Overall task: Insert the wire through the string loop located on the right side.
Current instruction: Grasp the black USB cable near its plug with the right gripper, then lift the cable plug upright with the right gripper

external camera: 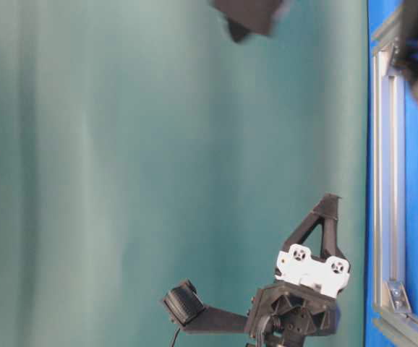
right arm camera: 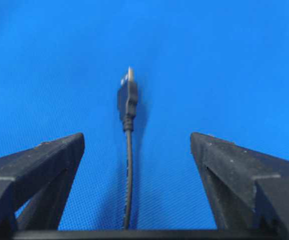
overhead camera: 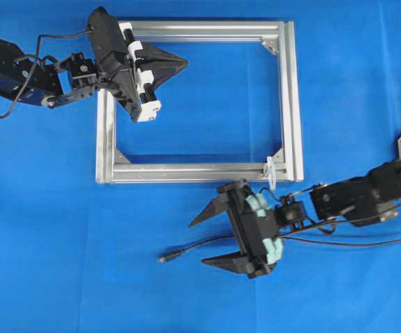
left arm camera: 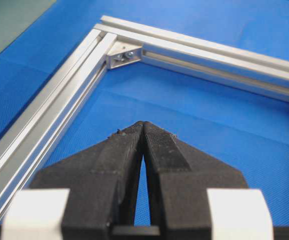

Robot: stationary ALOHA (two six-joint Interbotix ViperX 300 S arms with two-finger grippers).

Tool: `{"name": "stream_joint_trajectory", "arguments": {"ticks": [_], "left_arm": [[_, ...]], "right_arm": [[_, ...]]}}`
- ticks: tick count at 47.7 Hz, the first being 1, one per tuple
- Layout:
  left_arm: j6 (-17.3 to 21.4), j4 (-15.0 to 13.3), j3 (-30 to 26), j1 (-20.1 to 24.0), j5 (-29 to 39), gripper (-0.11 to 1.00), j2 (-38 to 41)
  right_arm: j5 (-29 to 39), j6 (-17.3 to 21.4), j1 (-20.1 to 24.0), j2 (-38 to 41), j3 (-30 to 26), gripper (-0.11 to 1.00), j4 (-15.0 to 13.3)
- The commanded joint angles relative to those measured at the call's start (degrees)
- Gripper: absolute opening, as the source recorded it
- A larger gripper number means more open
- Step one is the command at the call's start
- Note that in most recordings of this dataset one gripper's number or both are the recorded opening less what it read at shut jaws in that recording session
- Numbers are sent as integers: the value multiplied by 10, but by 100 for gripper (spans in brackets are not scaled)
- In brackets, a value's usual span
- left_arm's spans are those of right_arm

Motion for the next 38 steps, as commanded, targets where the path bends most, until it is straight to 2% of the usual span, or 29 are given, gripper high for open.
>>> {"name": "stream_joint_trajectory", "arguments": {"ticks": [1, 14, 18, 22, 27, 30, 34, 38], "left_arm": [[1, 2, -6, -2, -3, 0, -18], [1, 2, -4, -2, -3, 0, -18], [1, 2, -4, -2, -3, 0, -18], [1, 2, -4, -2, -2, 0, -18], [1, 2, -4, -3, -3, 0, -18], [1, 2, -4, -2, -3, 0, -18], [1, 2, -4, -2, -3, 0, -18], [1, 2, -4, -2, -3, 0, -18]], "right_arm": [[-5, 4, 3, 6, -18, 91, 4], [-2, 5, 4, 25, -29, 90, 4], [-2, 5, 4, 25, -29, 84, 4], [-1, 5, 1, 25, -27, 65, 4], [2, 4, -1, 24, -25, 31, 4], [2, 4, -1, 24, -25, 15, 3], [3, 4, -1, 24, -25, 1, 2], [4, 4, -1, 24, -25, -4, 2]]}}
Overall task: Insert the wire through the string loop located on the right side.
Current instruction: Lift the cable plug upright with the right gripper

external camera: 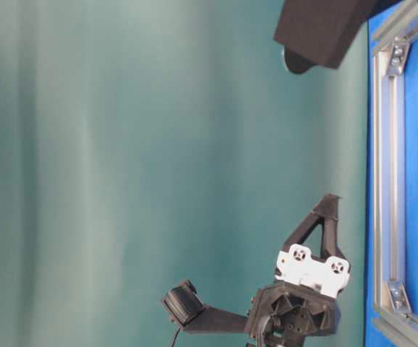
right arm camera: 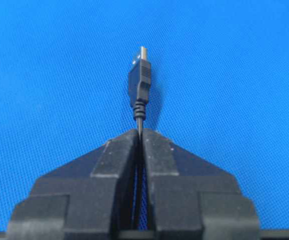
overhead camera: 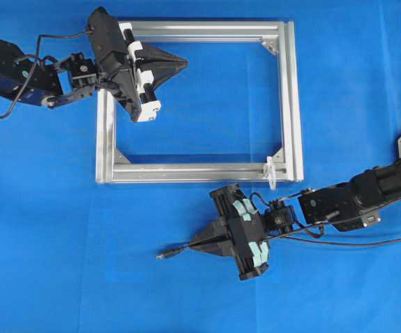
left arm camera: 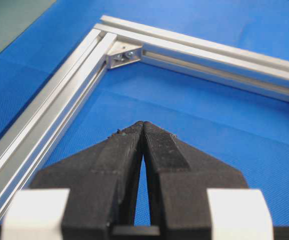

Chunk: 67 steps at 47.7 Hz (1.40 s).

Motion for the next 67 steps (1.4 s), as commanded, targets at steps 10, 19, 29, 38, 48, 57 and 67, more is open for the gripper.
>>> {"name": "stream_joint_trajectory", "arguments": {"ticks": [10, 19, 29, 38, 48, 57, 67], "left_arm": [[1, 2, -4, -2, -4, 0, -18], [1, 2, -4, -2, -4, 0, -18], [1, 2, -4, -2, -4, 0, -18], [1, 3, -4, -2, -4, 0, -18], [1, 3, -4, -2, -4, 0, -18], [1, 3, -4, -2, -4, 0, -18], [2, 3, -4, -2, -4, 0, -18]], "right_arm": [[3, 1, -1, -10, -7, -4, -1], [18, 2, 0, -34, -4, -4, -1], [78, 0, 0, -97, -5, -4, -1], [133, -1, 0, -147, -10, -4, -1], [142, -1, 0, -150, -9, -4, -1], [141, -2, 0, -150, -10, -4, -2], [141, -2, 0, -151, -9, -4, -3]]}}
